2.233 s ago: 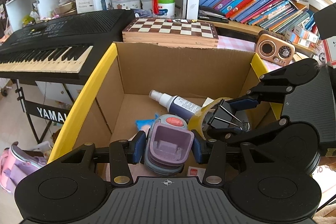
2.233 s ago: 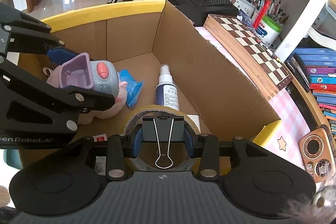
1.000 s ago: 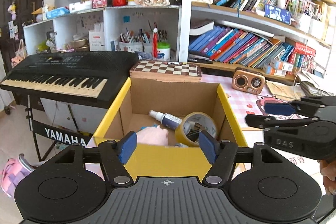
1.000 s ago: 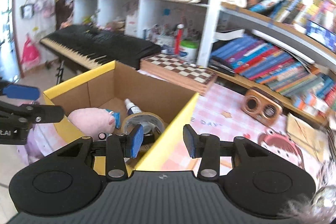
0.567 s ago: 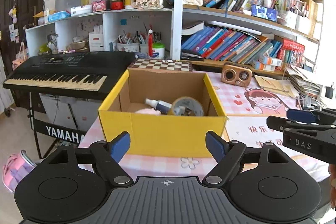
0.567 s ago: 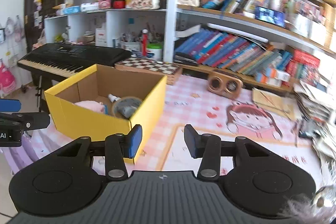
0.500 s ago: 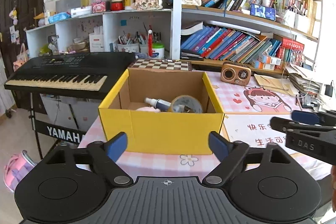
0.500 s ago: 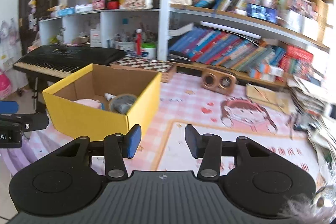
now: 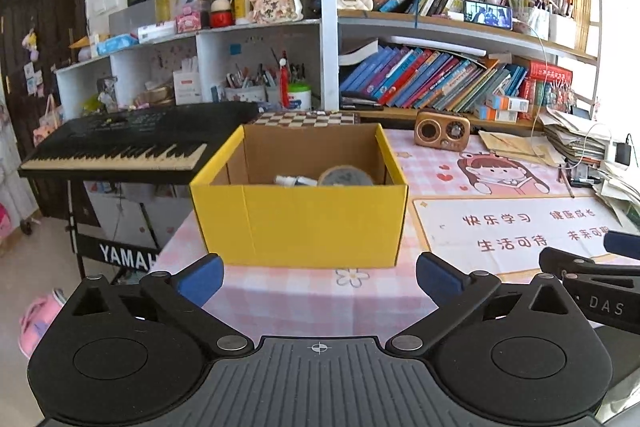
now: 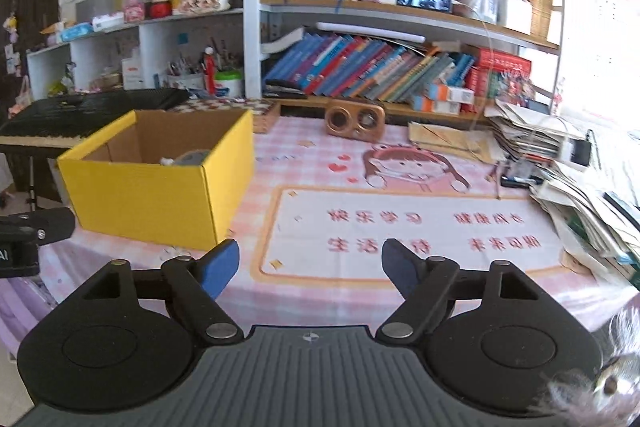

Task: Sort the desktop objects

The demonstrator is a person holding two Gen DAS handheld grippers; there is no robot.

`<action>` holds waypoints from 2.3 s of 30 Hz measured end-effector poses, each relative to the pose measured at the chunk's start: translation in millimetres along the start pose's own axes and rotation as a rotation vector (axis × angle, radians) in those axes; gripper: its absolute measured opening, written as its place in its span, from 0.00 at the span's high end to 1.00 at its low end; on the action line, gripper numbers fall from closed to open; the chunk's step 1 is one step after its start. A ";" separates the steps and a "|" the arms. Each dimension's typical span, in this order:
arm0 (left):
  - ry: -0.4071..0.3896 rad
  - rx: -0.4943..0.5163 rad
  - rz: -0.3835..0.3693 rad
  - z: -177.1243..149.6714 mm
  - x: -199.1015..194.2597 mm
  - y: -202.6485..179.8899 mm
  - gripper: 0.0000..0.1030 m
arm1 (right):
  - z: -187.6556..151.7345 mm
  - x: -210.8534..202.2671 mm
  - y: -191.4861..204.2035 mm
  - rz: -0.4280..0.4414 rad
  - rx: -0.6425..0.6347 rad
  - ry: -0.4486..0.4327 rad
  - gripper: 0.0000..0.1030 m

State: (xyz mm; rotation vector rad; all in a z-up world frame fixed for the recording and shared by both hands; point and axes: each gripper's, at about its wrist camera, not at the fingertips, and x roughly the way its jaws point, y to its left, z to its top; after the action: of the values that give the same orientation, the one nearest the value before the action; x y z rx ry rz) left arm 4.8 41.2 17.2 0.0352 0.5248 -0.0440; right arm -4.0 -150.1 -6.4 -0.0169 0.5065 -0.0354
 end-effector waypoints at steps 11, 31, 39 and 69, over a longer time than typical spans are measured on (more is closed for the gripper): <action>0.039 0.015 -0.008 -10.3 -2.8 -11.1 0.00 | -12.7 -7.1 -5.2 -0.010 0.000 0.035 0.13; 0.090 -0.011 0.006 -14.6 0.3 -16.6 0.00 | -15.3 -8.9 -13.4 0.012 0.006 0.053 0.10; 0.100 -0.013 -0.002 -15.1 -1.2 -18.7 0.00 | -15.3 -9.5 -12.0 0.028 -0.002 0.052 0.06; 0.099 -0.053 -0.048 -15.3 -7.0 -13.4 0.00 | -14.7 -9.2 -10.0 0.042 -0.006 0.054 0.04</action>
State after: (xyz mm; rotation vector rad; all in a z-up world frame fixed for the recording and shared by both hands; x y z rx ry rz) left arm -9.6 28.8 7.2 -0.0273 0.6257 -0.0756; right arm -19.5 -159.8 -14.5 -0.0113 0.5612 0.0063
